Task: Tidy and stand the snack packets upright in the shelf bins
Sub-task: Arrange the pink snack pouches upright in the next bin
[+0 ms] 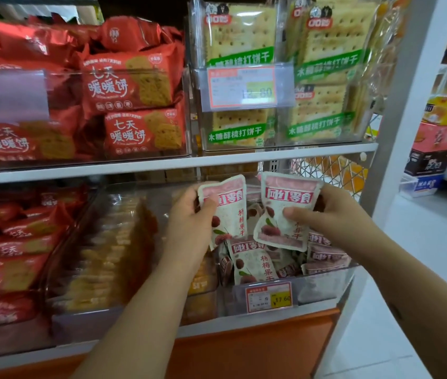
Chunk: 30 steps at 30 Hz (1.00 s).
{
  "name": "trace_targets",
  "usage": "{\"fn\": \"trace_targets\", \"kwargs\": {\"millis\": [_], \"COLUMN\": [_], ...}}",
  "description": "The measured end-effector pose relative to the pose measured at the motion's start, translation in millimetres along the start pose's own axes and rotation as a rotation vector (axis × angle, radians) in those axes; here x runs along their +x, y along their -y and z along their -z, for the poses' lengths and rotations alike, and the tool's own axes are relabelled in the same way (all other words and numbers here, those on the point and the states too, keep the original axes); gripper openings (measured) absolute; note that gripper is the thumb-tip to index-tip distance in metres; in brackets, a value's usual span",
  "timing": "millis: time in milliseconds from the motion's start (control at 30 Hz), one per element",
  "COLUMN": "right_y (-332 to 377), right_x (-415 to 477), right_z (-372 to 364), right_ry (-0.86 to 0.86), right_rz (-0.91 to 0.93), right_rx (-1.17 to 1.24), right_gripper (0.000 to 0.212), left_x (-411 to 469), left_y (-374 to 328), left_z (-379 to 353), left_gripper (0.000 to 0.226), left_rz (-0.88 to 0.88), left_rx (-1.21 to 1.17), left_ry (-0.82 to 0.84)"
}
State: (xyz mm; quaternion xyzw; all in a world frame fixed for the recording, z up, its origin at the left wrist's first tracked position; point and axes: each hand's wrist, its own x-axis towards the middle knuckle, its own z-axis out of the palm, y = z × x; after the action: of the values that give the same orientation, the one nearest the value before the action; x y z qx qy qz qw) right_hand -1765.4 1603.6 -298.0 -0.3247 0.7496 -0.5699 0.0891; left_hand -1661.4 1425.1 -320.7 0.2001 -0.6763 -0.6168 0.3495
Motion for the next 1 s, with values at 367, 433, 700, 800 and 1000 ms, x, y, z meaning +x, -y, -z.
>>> {"fn": "trace_targets", "kwargs": {"millis": [367, 433, 700, 800, 1000], "right_y": [-25, -26, -13, -25, -42], "right_x": [-10, -11, -9, -6, -10], "right_z": [-19, -26, -23, -32, -49], "right_ry": [0.198, 0.239, 0.043, 0.104, 0.282], "right_rz": [0.032, 0.052, 0.127, 0.163, 0.198], "right_rx": [-0.264, -0.280, -0.163, -0.366, -0.559], "right_gripper": [0.030, 0.031, 0.021, 0.024, 0.022], "left_x": [0, -2, 1, -1, -8], "left_y": [5, -1, -8, -4, -3], "left_z": [-11, -1, 22, 17, 8], "left_gripper": [0.016, 0.018, 0.037, 0.034, 0.034], "left_rz": [-0.085, -0.152, -0.341, -0.336, -0.295], "left_rx": [0.647, 0.777, 0.542, 0.547, 0.694], "left_ry": [0.502, 0.541, 0.250, 0.298, 0.461]}}
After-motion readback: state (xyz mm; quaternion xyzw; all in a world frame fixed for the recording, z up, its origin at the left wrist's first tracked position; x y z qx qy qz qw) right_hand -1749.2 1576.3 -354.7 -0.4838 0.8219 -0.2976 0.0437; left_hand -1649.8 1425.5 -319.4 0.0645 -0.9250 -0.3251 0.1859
